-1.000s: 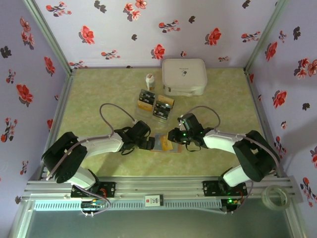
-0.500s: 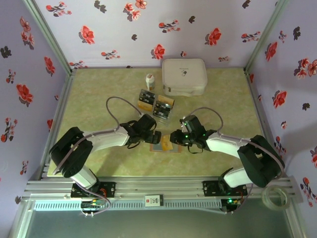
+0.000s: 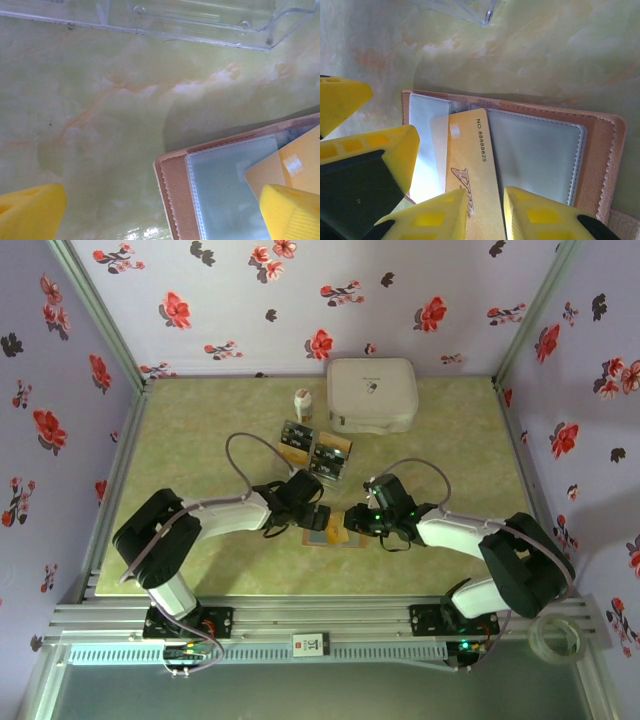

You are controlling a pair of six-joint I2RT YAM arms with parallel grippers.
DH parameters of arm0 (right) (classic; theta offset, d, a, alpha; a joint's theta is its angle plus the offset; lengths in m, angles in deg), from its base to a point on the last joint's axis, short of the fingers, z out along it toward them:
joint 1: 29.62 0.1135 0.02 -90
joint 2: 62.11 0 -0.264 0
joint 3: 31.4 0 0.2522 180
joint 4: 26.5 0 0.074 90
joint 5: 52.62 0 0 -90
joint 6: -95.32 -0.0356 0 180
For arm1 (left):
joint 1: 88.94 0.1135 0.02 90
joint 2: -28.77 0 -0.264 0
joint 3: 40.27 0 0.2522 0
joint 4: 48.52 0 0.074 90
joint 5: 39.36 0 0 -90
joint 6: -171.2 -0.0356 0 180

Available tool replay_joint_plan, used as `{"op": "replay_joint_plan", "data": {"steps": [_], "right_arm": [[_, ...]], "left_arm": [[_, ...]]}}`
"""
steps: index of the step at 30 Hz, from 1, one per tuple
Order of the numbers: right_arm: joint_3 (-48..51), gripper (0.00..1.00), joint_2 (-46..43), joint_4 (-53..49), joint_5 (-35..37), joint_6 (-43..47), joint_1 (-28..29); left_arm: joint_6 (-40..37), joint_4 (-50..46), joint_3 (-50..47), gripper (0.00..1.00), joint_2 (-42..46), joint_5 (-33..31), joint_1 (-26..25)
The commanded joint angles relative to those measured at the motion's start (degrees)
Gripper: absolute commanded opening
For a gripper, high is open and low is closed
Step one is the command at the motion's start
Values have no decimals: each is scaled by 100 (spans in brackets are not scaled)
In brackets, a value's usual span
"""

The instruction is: Put the credit cards into the card holder

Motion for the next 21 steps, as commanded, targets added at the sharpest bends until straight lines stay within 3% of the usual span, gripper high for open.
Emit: {"op": "replay_joint_plan", "data": {"steps": [1,21], "right_arm": [[66,25,-46,73,-12,-13,8],[-50,31,429,394,-311,-88,9]], "left_arm": [[-149,-186,126,100,-153,-153,-46],[-13,-72,-143,100,-238,-198,-90]]}}
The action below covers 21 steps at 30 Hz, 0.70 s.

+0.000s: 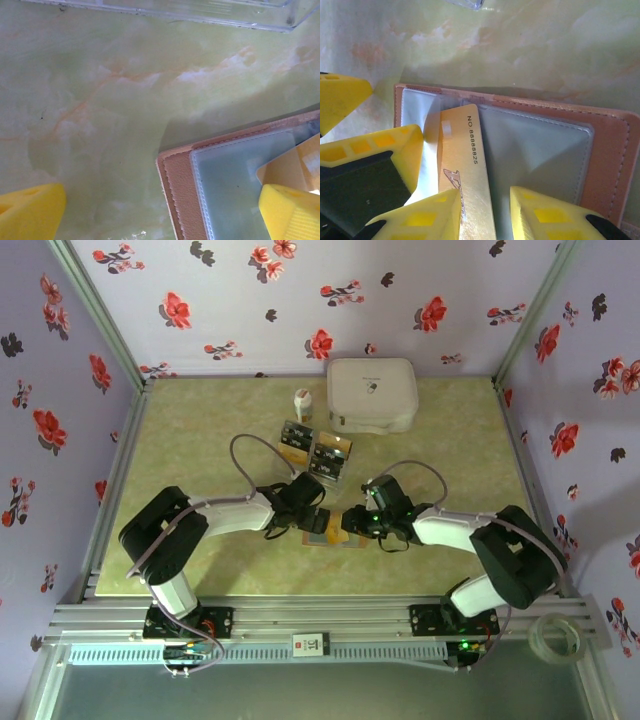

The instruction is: Put the credit cards into the card holder

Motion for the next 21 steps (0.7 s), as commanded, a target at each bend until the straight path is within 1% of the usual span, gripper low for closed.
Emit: {"op": "replay_joint_plan", "data": {"steps": [1,6,11,14,18,21], "right_arm": [[-61,30,111,195,-154,-76,6],[-87,30,207,323,-286,-121,4],[-103,26,224,334,-294,-115,6],[-106,22,225,317,-284,-112,1],[-54,12,177,336,-291,-125,-64],[46,3,104,437,-389,-170,-167]], "left_arm": [[9,-55,-135,100,-72,-125,-48],[17,-15,-169,100,-83,-124,-48],[35,11,-214,100,-75,-120,-57],[43,20,-236,100,-66,-123,-62],[53,-5,-250,100,15,-123,-64],[46,-97,-242,100,183,-124,-57]]}}
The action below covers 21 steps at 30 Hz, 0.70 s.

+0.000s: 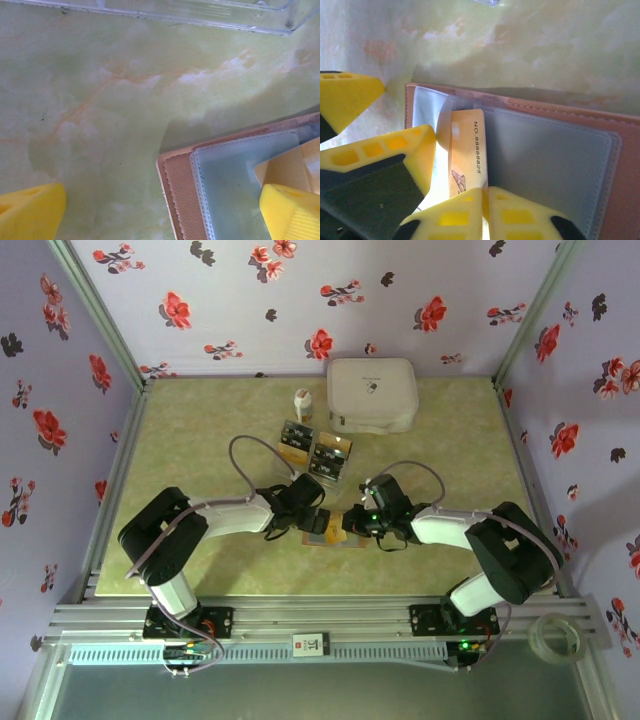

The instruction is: Put the credit cards into the card holder

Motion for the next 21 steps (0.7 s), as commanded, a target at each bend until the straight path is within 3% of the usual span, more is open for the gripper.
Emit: {"op": "replay_joint_plan", "data": {"steps": [1,21], "right_arm": [[81,0,-93,165,-136,-74,-133],[508,0,-1387,-281,-329,43,-817]], "left_arm": [[18,-309,-128,100,218,-64,-22],[191,-334,-677,100,573,-119,49]]}}
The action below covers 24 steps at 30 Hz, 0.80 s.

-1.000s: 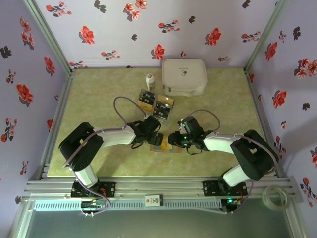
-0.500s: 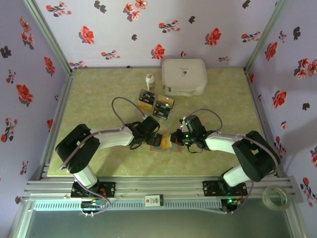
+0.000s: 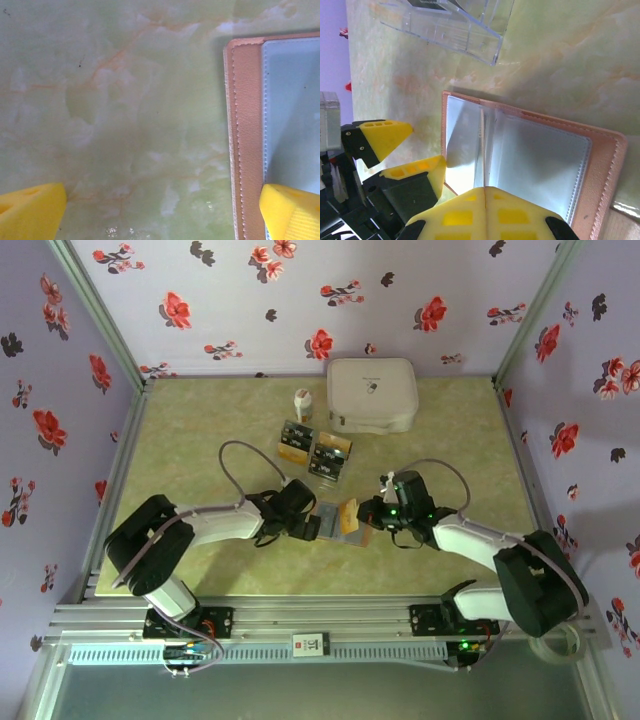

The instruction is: Put the credit cards into the card holder

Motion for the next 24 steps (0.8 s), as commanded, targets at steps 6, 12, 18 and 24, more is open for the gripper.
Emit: {"op": "replay_joint_plan", "data": {"steps": [6,12,18,24], "right_arm": [[106,0,-247,-95,-53,35,-70],[220,0,-143,352,-100,-142,-70],[479,0,-240,953,-18,-300,-70],[639,0,-469,1079,113,-117,-70]], "left_arm": [[393,-201,-327,100,228,-91,-198],[855,-261,-405,100,401,-101,-741],[1063,-441,-425,100,667,-450,-871],[912,-463,-211,100,842,-476,-616]]}}
